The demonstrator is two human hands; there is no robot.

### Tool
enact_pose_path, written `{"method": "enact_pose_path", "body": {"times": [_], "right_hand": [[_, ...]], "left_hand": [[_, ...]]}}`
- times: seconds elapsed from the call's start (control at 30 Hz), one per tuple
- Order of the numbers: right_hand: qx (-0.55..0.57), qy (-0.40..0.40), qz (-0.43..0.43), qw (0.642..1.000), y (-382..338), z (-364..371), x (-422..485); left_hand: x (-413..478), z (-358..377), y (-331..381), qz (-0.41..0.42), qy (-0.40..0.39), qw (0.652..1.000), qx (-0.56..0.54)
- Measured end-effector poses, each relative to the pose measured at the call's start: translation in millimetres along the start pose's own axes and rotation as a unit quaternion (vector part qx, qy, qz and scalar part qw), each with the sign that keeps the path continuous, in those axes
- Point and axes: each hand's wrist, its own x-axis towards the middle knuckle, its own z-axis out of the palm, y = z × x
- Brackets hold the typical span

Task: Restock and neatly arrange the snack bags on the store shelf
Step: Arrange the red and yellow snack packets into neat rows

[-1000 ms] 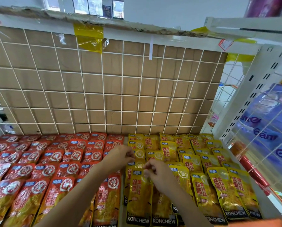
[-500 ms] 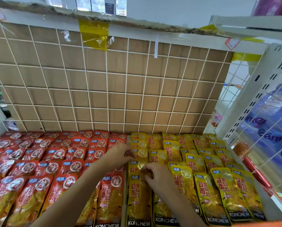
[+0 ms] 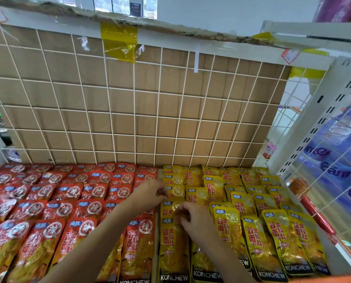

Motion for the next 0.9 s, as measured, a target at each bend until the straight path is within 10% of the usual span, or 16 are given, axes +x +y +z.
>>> {"method": "enact_pose_path", "body": {"times": [0.9], "right_hand": [[-0.027, 0.01, -0.022, 0.999, 3.0, -0.1, -1.5]], "left_hand": [[8.7, 7.0, -11.2, -0.017, 0.05, 0.999, 0.013]]}}
